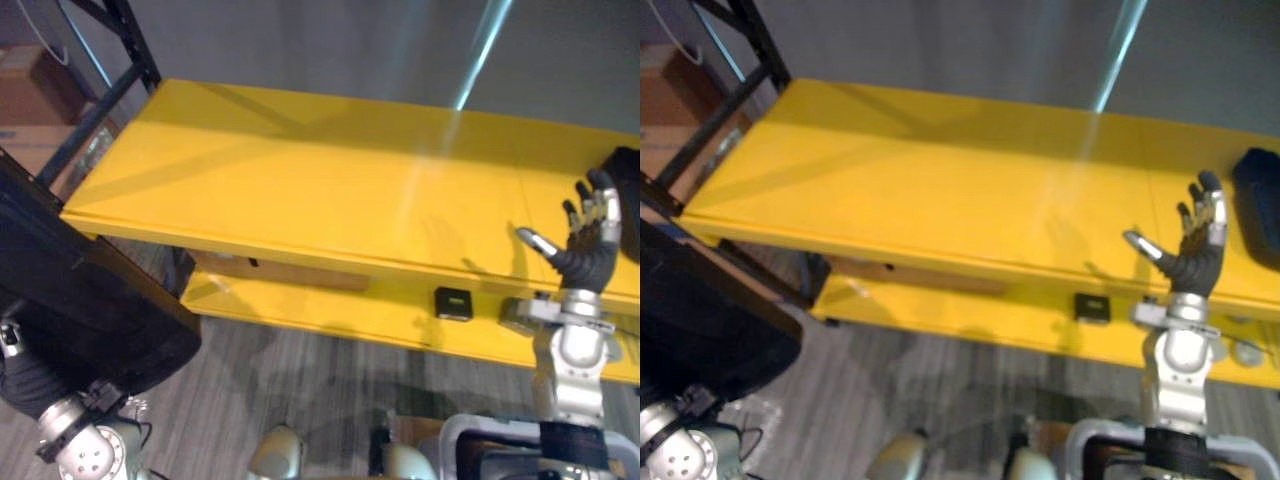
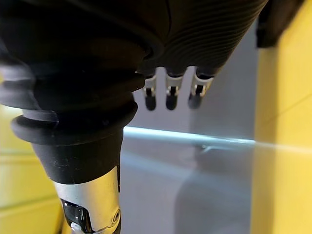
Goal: Walk over and take plastic housings, then place them on the shelf
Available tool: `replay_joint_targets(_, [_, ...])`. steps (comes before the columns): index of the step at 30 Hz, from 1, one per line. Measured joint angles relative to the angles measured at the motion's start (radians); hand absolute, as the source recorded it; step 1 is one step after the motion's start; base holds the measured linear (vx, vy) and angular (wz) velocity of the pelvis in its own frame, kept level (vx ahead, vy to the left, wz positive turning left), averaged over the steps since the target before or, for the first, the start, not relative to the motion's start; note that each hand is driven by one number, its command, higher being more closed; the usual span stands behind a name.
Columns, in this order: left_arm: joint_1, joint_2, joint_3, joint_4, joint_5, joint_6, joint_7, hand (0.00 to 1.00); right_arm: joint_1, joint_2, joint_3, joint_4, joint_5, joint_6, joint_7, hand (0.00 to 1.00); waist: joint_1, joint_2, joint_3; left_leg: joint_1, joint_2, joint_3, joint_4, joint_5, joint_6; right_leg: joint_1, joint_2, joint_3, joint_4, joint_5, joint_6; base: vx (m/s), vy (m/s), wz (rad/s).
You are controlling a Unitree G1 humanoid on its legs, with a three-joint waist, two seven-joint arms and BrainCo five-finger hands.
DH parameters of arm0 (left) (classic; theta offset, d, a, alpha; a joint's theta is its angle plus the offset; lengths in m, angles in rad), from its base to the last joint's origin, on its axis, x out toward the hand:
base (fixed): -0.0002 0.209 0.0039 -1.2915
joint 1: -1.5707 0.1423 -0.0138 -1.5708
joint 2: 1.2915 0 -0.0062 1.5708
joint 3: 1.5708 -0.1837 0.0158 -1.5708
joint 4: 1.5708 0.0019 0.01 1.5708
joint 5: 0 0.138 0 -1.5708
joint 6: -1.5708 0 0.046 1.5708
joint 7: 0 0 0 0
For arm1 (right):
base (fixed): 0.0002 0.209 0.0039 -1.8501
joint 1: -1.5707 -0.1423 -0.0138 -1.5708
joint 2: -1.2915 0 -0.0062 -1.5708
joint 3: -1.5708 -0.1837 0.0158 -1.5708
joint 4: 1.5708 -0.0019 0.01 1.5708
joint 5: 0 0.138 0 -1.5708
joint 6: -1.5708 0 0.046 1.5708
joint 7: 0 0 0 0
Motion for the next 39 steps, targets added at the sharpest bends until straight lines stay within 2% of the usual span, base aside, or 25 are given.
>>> replay_joint_targets(1, [-0.009, 0.001, -0.015, 0.000, 0.005, -0.002, 0.001, 1.00, 0.008, 0.002, 0.000, 0.000, -0.007, 0.000, -0.006, 0.00, -0.005, 0.004, 0.000, 0.009, -0.002, 0.000, -0.012, 0.003, 0.000, 0.006, -0.002, -0.001, -0.002, 0.000, 0.000, 0.05, 0.004, 0.18])
replay_joint_targets(2, [-0.022, 0.010, -0.043, 0.000, 0.016, -0.003, 0.012, 1.00, 0.023, 0.014, 0.001, -0.005, -0.015, -0.001, -0.008, 0.00, -0.019, -0.003, 0.005, 0.024, -0.003, 0.006, -0.012, 0.003, 0.000, 0.031, -0.004, -0.001, -0.016, 0.000, 0.000, 0.04, 0.015, 0.07])
replay_joint_targets(3, [-0.024, 0.013, -0.047, 0.000, 0.020, -0.003, 0.013, 1.00, 0.026, 0.018, 0.000, -0.008, -0.015, -0.001, -0.009, 0.00, -0.020, -0.005, 0.006, 0.027, -0.004, 0.010, -0.011, 0.003, 0.000, 0.034, -0.005, -0.001, -0.017, 0.000, 0.000, 0.02, 0.041, -0.04])
replay_joint_targets(4, [-0.034, 0.029, -0.060, 0.001, 0.042, -0.003, 0.020, 1.00, 0.040, 0.032, -0.001, -0.027, -0.014, -0.014, -0.013, 0.00, -0.025, -0.017, 0.013, 0.034, -0.004, 0.028, -0.010, 0.002, 0.001, 0.049, -0.008, 0.000, -0.023, 0.000, 0.000, -0.02, 0.054, -0.04])
replay_joint_targets(5, [-0.044, 0.049, -0.074, 0.001, 0.064, -0.003, 0.033, 1.00, 0.062, 0.049, -0.002, -0.075, -0.016, -0.033, -0.031, 0.00, -0.044, -0.030, 0.015, 0.034, -0.009, 0.046, -0.009, 0.001, 0.003, 0.055, -0.015, 0.000, -0.036, 0.000, 0.000, -0.02, 0.054, -0.03])
replay_joint_targets(7, [-0.049, 0.067, -0.081, 0.005, 0.089, -0.003, 0.048, 1.00, 0.077, 0.067, -0.002, -0.119, -0.026, -0.053, -0.053, 0.00, -0.059, -0.038, 0.020, 0.034, -0.016, 0.054, -0.007, -0.001, 0.007, 0.054, -0.023, 0.003, -0.044, 0.003, 0.004, -0.02, 0.059, -0.03])
replay_joint_targets(11, [-0.060, 0.101, -0.089, 0.005, 0.126, -0.003, 0.045, 1.00, 0.129, 0.098, -0.011, -0.182, -0.062, -0.077, -0.092, 0.00, -0.076, -0.038, 0.021, 0.051, -0.018, 0.104, -0.001, -0.010, 0.021, 0.063, -0.026, 0.034, -0.063, 0.016, 0.014, -0.03, 0.063, -0.24])
replay_joint_targets(16, [-0.124, 0.197, -0.183, 0.009, 0.145, 0.006, -0.050, 1.00, 0.186, 0.100, -0.029, -0.197, -0.057, -0.075, -0.083, 0.00, -0.117, -0.032, 0.018, 0.070, -0.013, 0.168, -0.001, -0.021, 0.034, 0.071, -0.017, 0.089, -0.097, 0.045, 0.022, -0.04, 0.043, -0.33])
replay_joint_targets(18, [-0.173, 0.239, -0.223, 0.022, 0.152, 0.015, -0.091, 1.00, 0.213, 0.100, -0.030, -0.207, -0.031, -0.073, -0.049, 0.00, -0.134, -0.029, 0.017, 0.085, -0.014, 0.200, -0.007, -0.021, 0.035, 0.067, -0.015, 0.117, -0.104, 0.055, 0.026, -0.02, 0.048, -0.43])
replay_joint_targets(20, [-0.250, 0.295, -0.275, 0.067, 0.164, 0.052, -0.113, 1.00, 0.242, 0.101, -0.028, -0.207, 0.000, -0.065, -0.006, 0.00, -0.155, -0.023, 0.013, 0.103, -0.015, 0.225, -0.013, -0.021, 0.035, 0.067, -0.013, 0.141, -0.104, 0.058, 0.031, -0.02, 0.033, -0.46])
replay_joint_targets(21, [-0.336, 0.346, -0.312, 0.137, 0.166, 0.100, -0.123, 1.00, 0.261, 0.101, -0.022, -0.208, 0.073, -0.060, 0.048, 0.00, -0.173, -0.014, 0.008, 0.115, -0.015, 0.253, -0.017, -0.021, 0.035, 0.063, -0.008, 0.165, -0.103, 0.062, 0.036, -0.01, 0.011, -0.41])
replay_joint_targets(23, [-0.424, 0.399, -0.333, 0.236, 0.163, 0.155, -0.135, 1.00, 0.282, 0.102, -0.006, -0.208, 0.107, -0.045, 0.104, 0.00, -0.192, -0.003, 0.004, 0.134, -0.015, 0.276, -0.030, -0.020, 0.035, 0.060, -0.002, 0.190, -0.103, 0.065, 0.037, -0.02, 0.012, -0.47])
replay_joint_targets(24, [-0.497, 0.445, -0.354, 0.328, 0.159, 0.208, -0.138, 1.00, 0.310, 0.101, 0.022, -0.208, 0.107, -0.027, 0.144, 0.00, -0.211, 0.004, -0.001, 0.152, -0.013, 0.301, -0.044, -0.020, 0.036, 0.057, 0.003, 0.211, -0.100, 0.065, 0.037, -0.02, 0.017, -0.55])
replay_joint_targets(25, [-0.548, 0.479, -0.367, 0.398, 0.157, 0.238, -0.139, 1.00, 0.334, 0.101, 0.052, -0.208, 0.108, -0.019, 0.170, 0.00, -0.223, 0.010, -0.006, 0.158, -0.012, 0.318, -0.051, -0.018, 0.036, 0.048, 0.004, 0.227, -0.096, 0.066, 0.037, -0.01, 0.026, -0.60])
replay_joint_targets(26, [-0.636, 0.535, -0.397, 0.508, 0.125, 0.293, -0.140, 1.00, 0.374, 0.103, 0.105, -0.207, 0.107, 0.001, 0.222, 0.00, -0.251, 0.016, -0.010, 0.157, -0.014, 0.340, -0.060, -0.015, 0.036, 0.024, 0.006, 0.248, -0.083, 0.066, 0.038, 0.00, 0.018, -0.40])
replay_joint_targets(27, [-0.650, 0.543, -0.402, 0.527, 0.114, 0.304, -0.142, 1.00, 0.381, 0.103, 0.116, -0.206, 0.106, 0.007, 0.231, 0.00, -0.255, 0.016, -0.010, 0.158, -0.014, 0.346, -0.064, -0.013, 0.036, 0.020, 0.007, 0.253, -0.082, 0.066, 0.038, 0.00, 0.012, -0.44])
replay_joint_targets(28, [-0.714, 0.571, -0.428, 0.613, 0.075, 0.341, -0.140, 1.00, 0.411, 0.103, 0.165, -0.203, 0.107, 0.026, 0.264, 0.00, -0.274, 0.019, -0.012, 0.159, -0.016, 0.366, -0.079, -0.007, 0.035, 0.000, 0.011, 0.277, -0.081, 0.069, 0.041, 0.01, 0.001, -0.38])
replay_joint_targets(32, [-0.856, 0.590, -0.517, 0.856, -0.012, 0.436, -0.129, 1.00, 0.503, 0.111, 0.354, -0.168, 0.120, 0.095, 0.338, 0.00, -0.329, 0.026, -0.007, 0.190, -0.020, 0.415, -0.124, 0.015, 0.034, -0.026, 0.028, 0.326, -0.079, 0.076, 0.042, 0.06, -0.003, -0.36])
replay_joint_targets(34, [-0.894, 0.591, -0.544, 0.937, -0.042, 0.463, -0.118, 1.00, 0.533, 0.112, 0.415, -0.167, 0.120, 0.102, 0.358, 0.00, -0.347, 0.033, 0.001, 0.191, -0.020, 0.433, -0.124, 0.016, 0.034, -0.042, 0.034, 0.343, -0.067, 0.076, 0.042, 0.04, 0.002, -0.30])
replay_joint_targets(37, [-0.968, 0.592, -0.549, 1.027, -0.071, 0.496, -0.067, 1.00, 0.534, 0.111, 0.494, -0.170, 0.120, 0.112, 0.367, 0.00, -0.375, 0.035, 0.051, 0.192, -0.030, 0.459, -0.123, 0.023, 0.039, -0.065, 0.034, 0.369, -0.045, 0.075, 0.042, -0.03, 0.011, -0.25])
replay_joint_targets(39, [-1.004, 0.592, -0.550, 1.047, -0.078, 0.517, -0.033, 1.00, 0.525, 0.103, 0.530, -0.170, 0.125, 0.121, 0.365, 0.00, -0.378, 0.038, 0.083, 0.187, -0.038, 0.473, -0.124, 0.027, 0.041, -0.089, 0.034, 0.389, -0.029, 0.075, 0.042, -0.08, 0.009, -0.24])
